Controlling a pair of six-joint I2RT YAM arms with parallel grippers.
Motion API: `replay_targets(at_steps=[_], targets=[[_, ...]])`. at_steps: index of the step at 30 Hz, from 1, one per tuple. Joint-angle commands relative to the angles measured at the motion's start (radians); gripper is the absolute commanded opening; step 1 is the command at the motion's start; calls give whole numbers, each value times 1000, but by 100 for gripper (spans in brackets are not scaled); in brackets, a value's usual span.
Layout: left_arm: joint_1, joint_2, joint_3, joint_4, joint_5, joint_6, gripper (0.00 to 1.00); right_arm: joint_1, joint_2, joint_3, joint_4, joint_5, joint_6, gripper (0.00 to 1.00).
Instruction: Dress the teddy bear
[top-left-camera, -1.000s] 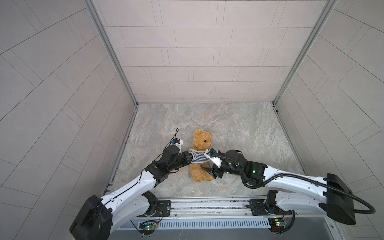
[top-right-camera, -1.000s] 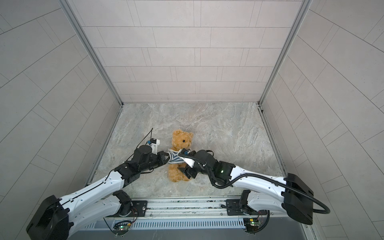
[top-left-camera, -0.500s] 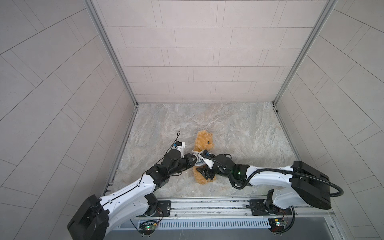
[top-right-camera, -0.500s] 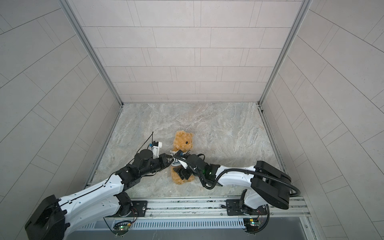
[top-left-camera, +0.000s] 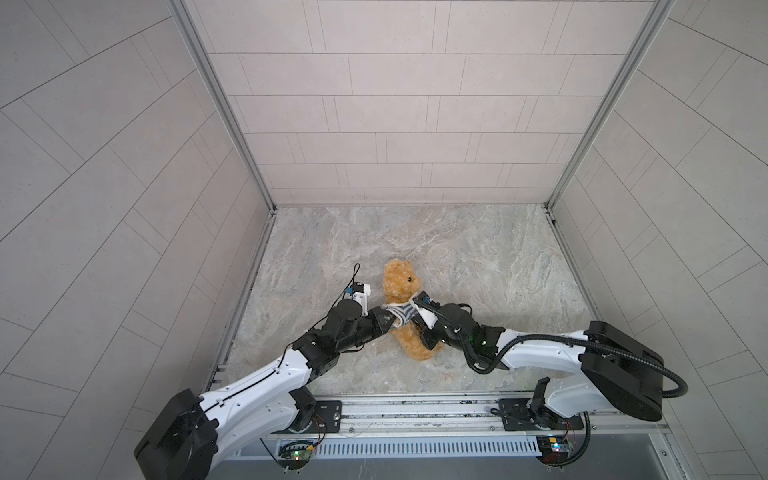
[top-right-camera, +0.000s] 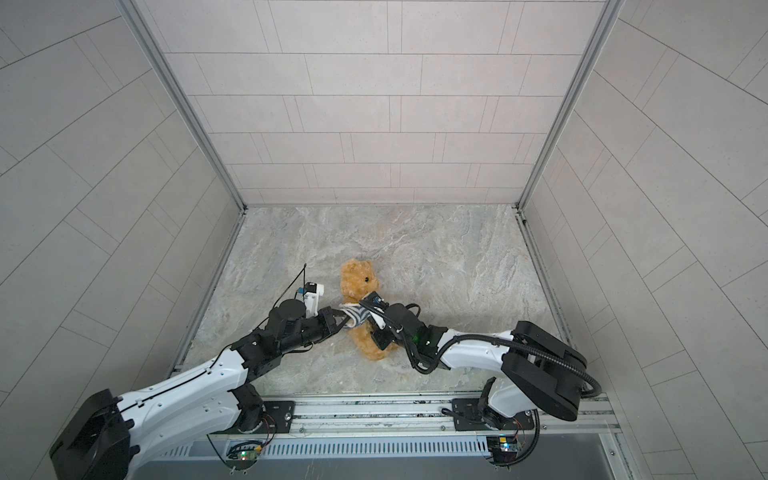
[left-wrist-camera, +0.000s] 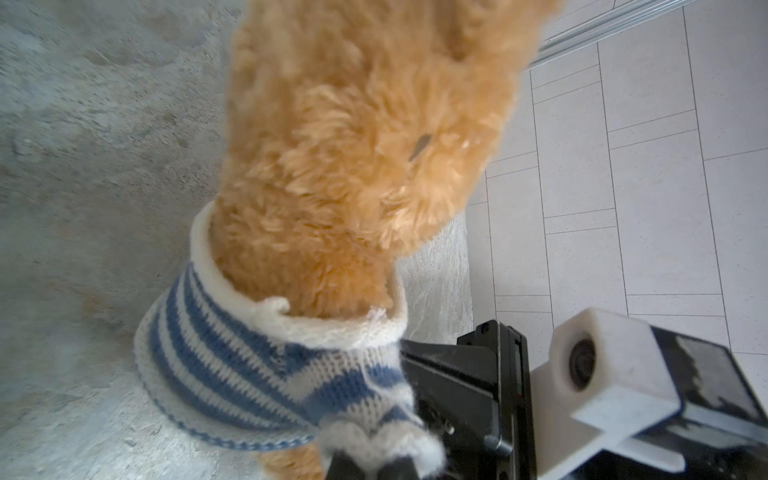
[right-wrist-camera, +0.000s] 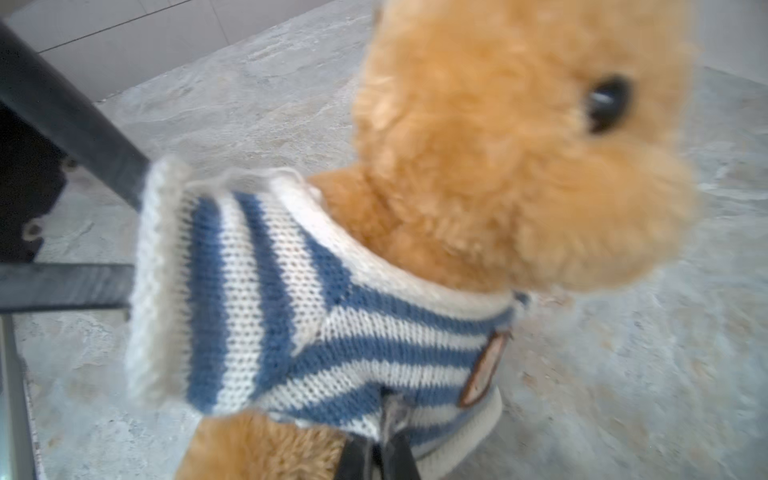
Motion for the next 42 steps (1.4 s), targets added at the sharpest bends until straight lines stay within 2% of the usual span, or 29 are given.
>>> replay_targets(at_steps=[1, 11, 16, 18, 21, 23, 24, 26, 28, 32, 36, 42], targets=[[-6, -18, 10, 15, 16, 17, 0, -40, -55, -25, -88, 74, -31, 0], [-6, -36, -4, -11, 73, 71, 0, -81, -79, -37, -143, 65, -63, 0], [12, -33, -12, -91, 70, 149, 0, -50, -82, -16, -139, -36, -76, 1], [36, -26, -15, -92, 82, 165, 0, -5, -88, 2, -150, -40, -75, 8], [54, -29, -14, -100, 83, 192, 0, 61, -120, 11, -148, -27, -59, 23], [54, -29, -5, -130, 83, 225, 0, 92, -144, 26, -151, -22, -41, 41], [54, -31, -4, -139, 83, 234, 0, 107, -148, 35, -150, -18, -37, 47], [54, -38, -13, -141, 80, 235, 0, 123, -138, 57, -145, -17, -27, 56], [54, -43, -22, -128, 91, 229, 0, 127, -116, 70, -129, -24, -18, 59], [53, -71, -25, -143, 109, 242, 0, 128, -55, 91, -113, -1, -13, 60], [53, -99, -17, -220, 112, 297, 0, 126, -24, 89, -94, 53, -18, 53], [23, -73, 28, -325, 90, 379, 0, 109, 53, 89, -45, 60, -10, 50]])
